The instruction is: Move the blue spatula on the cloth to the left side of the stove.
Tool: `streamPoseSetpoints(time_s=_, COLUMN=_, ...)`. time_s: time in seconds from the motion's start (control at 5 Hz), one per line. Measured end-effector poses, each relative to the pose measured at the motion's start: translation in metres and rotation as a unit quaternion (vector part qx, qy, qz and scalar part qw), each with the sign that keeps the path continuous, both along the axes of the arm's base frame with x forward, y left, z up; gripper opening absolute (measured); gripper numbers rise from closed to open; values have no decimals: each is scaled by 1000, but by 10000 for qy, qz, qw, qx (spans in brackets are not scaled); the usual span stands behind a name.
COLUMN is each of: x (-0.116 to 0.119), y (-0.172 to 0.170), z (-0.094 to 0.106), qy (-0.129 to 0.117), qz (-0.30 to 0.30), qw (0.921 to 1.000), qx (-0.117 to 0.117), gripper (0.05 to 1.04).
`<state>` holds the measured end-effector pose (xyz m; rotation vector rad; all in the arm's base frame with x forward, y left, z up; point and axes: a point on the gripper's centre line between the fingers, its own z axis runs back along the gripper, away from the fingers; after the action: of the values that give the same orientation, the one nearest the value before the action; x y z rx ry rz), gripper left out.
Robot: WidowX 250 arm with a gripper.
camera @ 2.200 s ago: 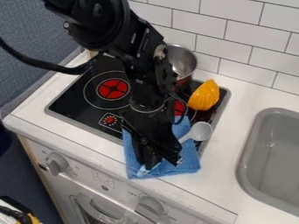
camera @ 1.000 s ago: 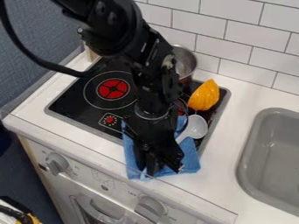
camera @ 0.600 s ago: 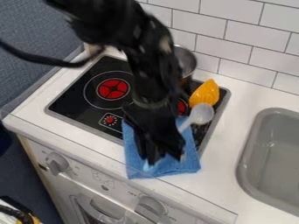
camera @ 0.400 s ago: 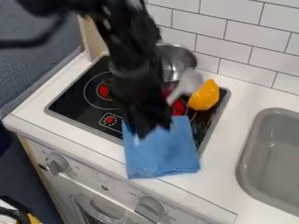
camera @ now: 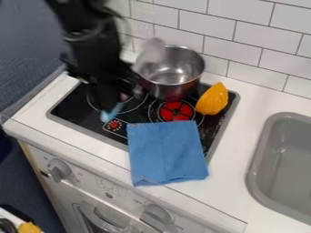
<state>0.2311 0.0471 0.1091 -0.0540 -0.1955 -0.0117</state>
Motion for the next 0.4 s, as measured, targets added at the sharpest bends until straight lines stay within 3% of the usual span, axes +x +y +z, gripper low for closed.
streamPoseSetpoints(time_s=0.2, x=16, y=39, z=-14, qy=281, qz=383, qw=9989, qx=37, gripper=135)
streamPoseSetpoints(time_s=0.4, x=45, y=71, z=-40, qy=696, qz=557, qw=9960, qx=51, gripper=134)
